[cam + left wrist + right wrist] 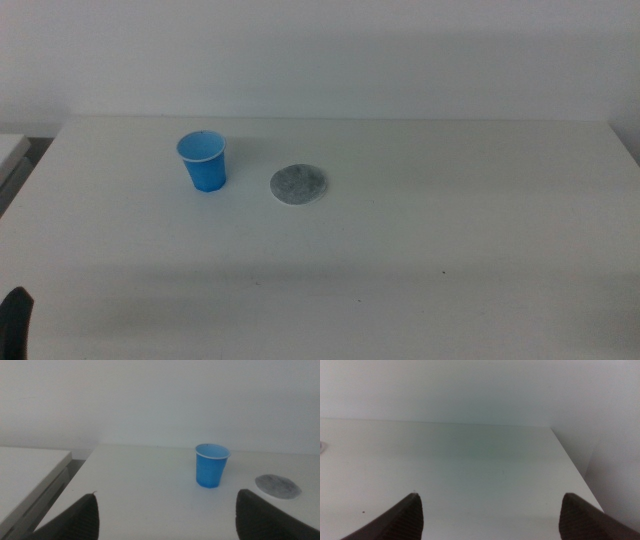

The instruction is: Place an empty cup on a cup mat.

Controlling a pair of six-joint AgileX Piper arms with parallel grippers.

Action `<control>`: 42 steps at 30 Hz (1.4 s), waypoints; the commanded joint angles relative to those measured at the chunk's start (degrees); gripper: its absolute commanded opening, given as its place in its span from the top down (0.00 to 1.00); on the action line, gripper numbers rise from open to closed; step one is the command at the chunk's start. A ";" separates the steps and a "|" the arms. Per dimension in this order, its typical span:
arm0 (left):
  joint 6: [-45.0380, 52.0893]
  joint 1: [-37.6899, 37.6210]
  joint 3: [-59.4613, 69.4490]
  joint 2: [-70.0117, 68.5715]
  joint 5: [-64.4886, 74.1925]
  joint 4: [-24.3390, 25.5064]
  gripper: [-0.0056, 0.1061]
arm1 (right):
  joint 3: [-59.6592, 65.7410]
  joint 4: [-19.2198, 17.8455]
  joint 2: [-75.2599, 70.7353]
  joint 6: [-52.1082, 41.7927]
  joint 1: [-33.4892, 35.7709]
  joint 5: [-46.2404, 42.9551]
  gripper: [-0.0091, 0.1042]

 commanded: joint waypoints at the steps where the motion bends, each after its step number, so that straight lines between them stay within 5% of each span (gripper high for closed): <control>1: -0.04 0.01 -2.40 1.49 0.58 -0.04 0.11 | 0.19 -0.39 -0.28 -0.23 0.12 -0.38 0.10; 17: 0.10 0.01 -61.95 56.26 45.55 -2.41 0.11 | 0.19 -0.39 -0.28 -0.23 0.12 -0.38 0.10; 30: -0.51 -4.57 -91.50 95.15 53.36 -1.16 0.11 | 0.19 -0.39 -0.28 -0.23 0.12 -0.38 0.10; 42: 1.50 -4.57 -96.86 117.19 39.47 -2.27 0.11 | 0.19 -0.39 -0.28 -0.23 0.12 -0.38 0.10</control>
